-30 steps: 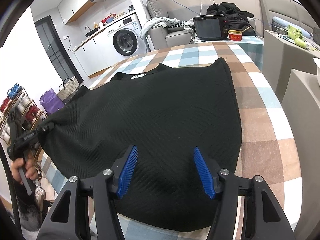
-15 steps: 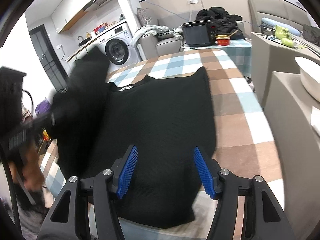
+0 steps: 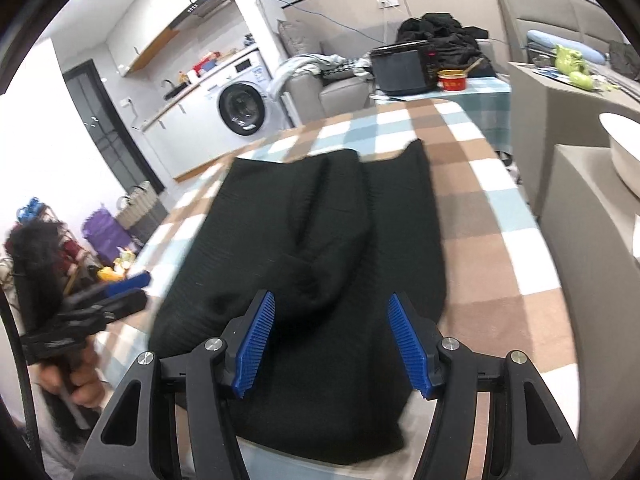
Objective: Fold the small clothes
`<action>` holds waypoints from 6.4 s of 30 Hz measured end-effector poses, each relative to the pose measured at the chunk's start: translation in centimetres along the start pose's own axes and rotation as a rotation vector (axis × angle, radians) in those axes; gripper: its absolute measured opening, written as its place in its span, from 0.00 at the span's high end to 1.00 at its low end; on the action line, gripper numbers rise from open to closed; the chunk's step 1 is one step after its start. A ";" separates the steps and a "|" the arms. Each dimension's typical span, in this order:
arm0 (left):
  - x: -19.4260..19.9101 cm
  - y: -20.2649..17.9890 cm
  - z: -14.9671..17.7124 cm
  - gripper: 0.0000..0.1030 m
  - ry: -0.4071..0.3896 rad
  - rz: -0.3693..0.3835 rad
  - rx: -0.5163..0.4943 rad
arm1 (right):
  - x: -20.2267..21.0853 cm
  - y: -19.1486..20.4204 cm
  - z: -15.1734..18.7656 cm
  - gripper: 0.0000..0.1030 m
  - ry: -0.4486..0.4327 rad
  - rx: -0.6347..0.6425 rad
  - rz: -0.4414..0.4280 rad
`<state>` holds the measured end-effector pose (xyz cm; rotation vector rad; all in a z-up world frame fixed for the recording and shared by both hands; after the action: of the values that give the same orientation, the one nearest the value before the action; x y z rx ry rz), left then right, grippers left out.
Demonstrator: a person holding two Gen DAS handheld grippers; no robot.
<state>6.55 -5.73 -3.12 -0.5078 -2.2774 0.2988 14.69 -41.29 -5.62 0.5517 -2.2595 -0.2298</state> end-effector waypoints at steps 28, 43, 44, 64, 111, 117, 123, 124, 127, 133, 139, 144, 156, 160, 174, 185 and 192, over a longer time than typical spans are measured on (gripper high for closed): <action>-1.7 2.3 1.4 0.35 0.013 -0.041 0.038 | -0.7 1.8 2.2 0.91 0.139 -0.105 -0.270; -1.8 -2.0 3.3 0.34 0.063 0.049 -0.072 | 0.6 2.0 1.6 0.60 0.073 0.007 -0.139; -1.8 -2.3 3.5 0.34 0.065 0.047 -0.086 | -0.1 2.4 1.8 0.60 0.096 0.011 -0.164; -3.0 -1.3 4.2 0.31 0.121 0.020 -0.065 | -5.1 2.5 1.8 0.92 0.201 0.118 0.012; -3.5 -0.4 4.4 0.26 0.119 -0.015 -0.046 | -4.7 -2.3 -0.7 0.61 0.160 -0.054 -0.075; -3.6 0.2 4.4 0.26 0.116 -0.011 -0.021 | -6.2 -2.0 -2.2 0.96 0.108 -0.028 -0.057; -2.5 -0.2 3.8 0.25 0.082 0.035 -0.020 | -2.3 -0.6 -4.3 0.96 -0.013 0.069 -0.015; -2.7 -0.2 3.8 0.25 0.083 0.036 -0.023 | -2.1 -0.9 -4.3 0.96 -0.015 0.070 0.007; -3.6 -0.2 4.2 0.25 0.123 0.023 -0.015 | -3.5 -3.1 -3.4 0.96 0.048 0.025 0.069; -4.2 -0.4 4.4 0.25 0.138 0.013 -0.025 | -4.7 -5.8 -1.9 0.86 0.102 -0.075 0.076; -4.6 -0.6 4.5 0.25 0.139 -0.002 -0.042 | -2.4 -5.2 -3.8 0.61 0.007 -0.037 0.126; -4.4 -0.3 4.3 0.25 0.128 -0.024 -0.042 | -5.3 -5.0 -7.4 0.61 0.020 -0.057 0.045; -3.9 2.0 3.5 0.25 0.108 -0.038 0.009 | -13.6 -3.9 -10.9 0.95 0.179 0.021 -0.002; -3.8 2.0 3.7 0.25 0.109 -0.038 0.013 | -10.7 -2.7 -12.5 0.95 0.071 0.080 0.018; -2.9 1.8 3.6 0.25 0.083 -0.054 0.017 | -8.8 -2.4 -7.7 0.62 0.163 0.096 0.105; -3.1 1.0 3.9 0.25 0.085 -0.052 -0.005 | -5.4 0.4 -3.1 0.90 0.134 0.046 -0.051; -3.3 1.1 4.2 0.25 0.104 -0.054 -0.001 | -6.7 0.0 -0.8 0.80 0.185 0.078 0.108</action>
<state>5.84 -6.42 -8.45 -0.4514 -2.1868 0.2384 19.34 -38.26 -9.46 0.4698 -2.1172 -0.0350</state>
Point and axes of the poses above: each gripper's, at about its wrist camera, not at the fingertips, and x roughly against the way its jaws point, y to its left, z to its underside, the point moved 2 cm from there along -x, roughly the way its jaws point, and after that the axes turned 3 degrees about x, right-handed, at the moved point
